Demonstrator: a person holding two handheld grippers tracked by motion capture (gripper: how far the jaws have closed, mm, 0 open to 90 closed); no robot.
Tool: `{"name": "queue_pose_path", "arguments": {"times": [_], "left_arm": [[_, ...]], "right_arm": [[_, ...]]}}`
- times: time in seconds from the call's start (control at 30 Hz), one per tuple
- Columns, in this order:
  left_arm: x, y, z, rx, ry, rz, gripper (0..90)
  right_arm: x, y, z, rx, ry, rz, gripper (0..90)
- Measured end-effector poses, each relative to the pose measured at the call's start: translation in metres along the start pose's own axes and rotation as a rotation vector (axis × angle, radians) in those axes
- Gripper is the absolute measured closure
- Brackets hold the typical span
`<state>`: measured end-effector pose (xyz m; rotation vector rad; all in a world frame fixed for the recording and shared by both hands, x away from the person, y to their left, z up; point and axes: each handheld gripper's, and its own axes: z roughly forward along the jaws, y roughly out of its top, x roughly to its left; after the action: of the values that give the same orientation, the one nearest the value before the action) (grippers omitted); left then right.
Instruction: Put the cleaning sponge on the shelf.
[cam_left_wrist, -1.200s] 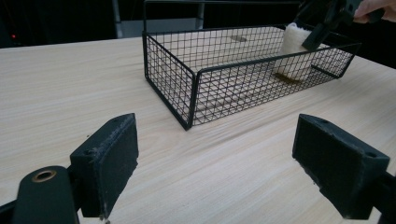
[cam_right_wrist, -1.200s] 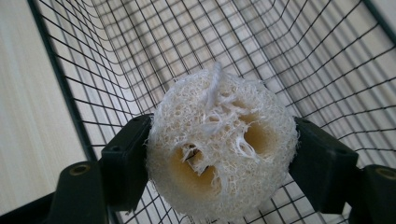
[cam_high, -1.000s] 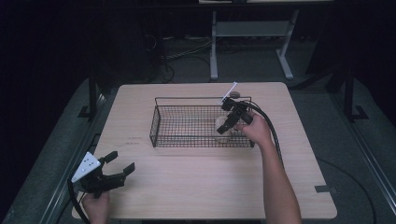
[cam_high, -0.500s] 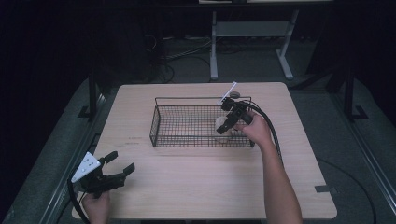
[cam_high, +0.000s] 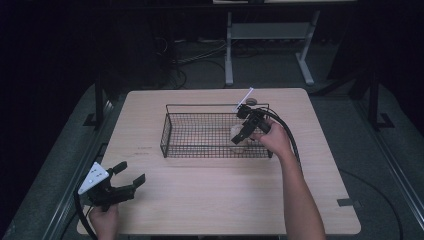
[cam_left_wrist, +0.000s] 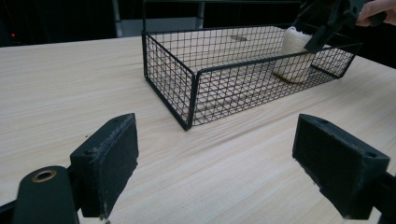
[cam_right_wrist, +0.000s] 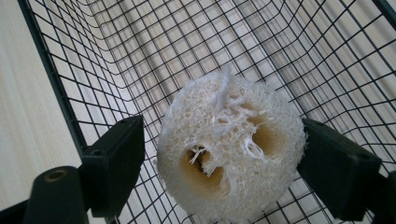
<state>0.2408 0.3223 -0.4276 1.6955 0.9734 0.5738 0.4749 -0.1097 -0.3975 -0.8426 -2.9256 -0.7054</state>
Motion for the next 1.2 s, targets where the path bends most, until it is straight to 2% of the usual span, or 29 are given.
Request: {"name": "queue_pose_path", "arguments": {"times": [0.2,0.5,0.67,0.77,0.87,1.2], "left_arm": [[0.0,0.0,0.0,0.001,-0.002,-0.001,13.8],[0.001,-0.001,0.0,0.005,-0.006,-0.007,13.8],[0.0,-0.001,-0.002,-0.002,-0.005,-0.002,13.8],[0.0,-0.001,-0.002,0.002,-0.002,-0.006,13.8],[0.0,-0.001,-0.003,-0.007,-0.003,-0.001,13.8],[0.0,-0.001,-0.002,0.0,-0.002,0.0,13.8]], "right_arm": [[-0.001,-0.002,-0.009,-0.037,-0.01,0.016,15.9],[0.003,-0.002,-0.023,-0.06,-0.019,0.012,14.4],[0.008,-0.004,-0.033,-0.08,-0.017,-0.01,14.4],[0.011,-0.006,-0.04,-0.09,-0.033,-0.017,14.4],[0.013,-0.008,-0.045,-0.092,-0.032,-0.008,14.4],[0.018,-0.012,-0.056,-0.09,-0.039,-0.023,14.4]]}}
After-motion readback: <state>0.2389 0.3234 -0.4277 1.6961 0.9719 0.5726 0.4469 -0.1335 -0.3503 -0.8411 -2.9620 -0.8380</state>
